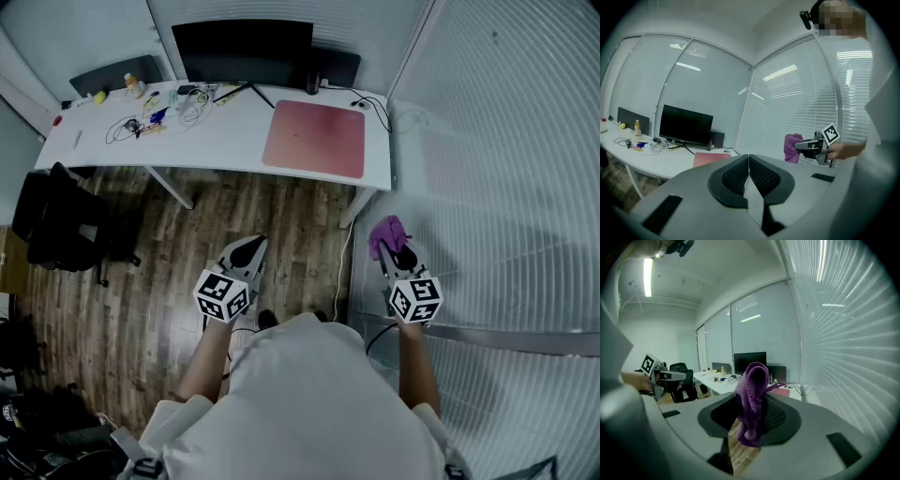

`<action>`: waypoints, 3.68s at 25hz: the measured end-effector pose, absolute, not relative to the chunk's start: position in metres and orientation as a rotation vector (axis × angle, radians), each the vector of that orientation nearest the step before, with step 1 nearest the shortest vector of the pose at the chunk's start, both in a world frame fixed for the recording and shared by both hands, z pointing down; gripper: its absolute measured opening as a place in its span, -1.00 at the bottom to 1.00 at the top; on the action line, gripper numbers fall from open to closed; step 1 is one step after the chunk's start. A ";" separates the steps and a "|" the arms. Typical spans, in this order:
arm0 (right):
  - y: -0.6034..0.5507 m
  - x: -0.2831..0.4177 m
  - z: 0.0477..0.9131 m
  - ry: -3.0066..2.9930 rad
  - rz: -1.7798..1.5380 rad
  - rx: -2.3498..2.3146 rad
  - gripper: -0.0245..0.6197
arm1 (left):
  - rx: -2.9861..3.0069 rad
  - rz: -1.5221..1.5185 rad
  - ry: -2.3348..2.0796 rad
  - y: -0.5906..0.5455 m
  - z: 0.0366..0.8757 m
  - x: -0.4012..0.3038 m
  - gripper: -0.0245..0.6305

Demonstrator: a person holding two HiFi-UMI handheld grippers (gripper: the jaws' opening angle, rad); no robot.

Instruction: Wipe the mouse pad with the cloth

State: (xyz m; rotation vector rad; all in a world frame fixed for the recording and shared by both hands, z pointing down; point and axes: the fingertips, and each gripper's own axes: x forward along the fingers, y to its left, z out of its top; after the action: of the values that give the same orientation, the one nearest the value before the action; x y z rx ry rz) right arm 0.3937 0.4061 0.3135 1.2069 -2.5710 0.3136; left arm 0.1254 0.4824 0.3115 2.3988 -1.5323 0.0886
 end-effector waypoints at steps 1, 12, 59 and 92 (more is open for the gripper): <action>0.405 0.393 0.313 -2.571 0.313 1.207 -0.50 | 2.398 0.088 -1.534 0.482 0.311 0.124 -0.87; 0.404 0.384 0.308 -2.572 0.307 1.215 -0.50 | 2.398 0.074 -1.533 0.481 0.310 0.115 -0.87; 0.359 0.316 0.334 -2.481 0.371 1.285 -0.50 | 2.439 0.150 -1.409 0.421 0.335 0.046 -0.87; 0.203 0.365 0.388 -2.483 0.471 1.153 -0.50 | 2.352 0.251 -1.448 0.275 0.366 0.113 -0.87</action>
State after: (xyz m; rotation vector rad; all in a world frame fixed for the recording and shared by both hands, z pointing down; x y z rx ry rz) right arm 0.3649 0.2028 0.3883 1.1526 -2.4825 0.4713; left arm 0.1129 0.2750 0.3660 2.3517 -1.4478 0.2510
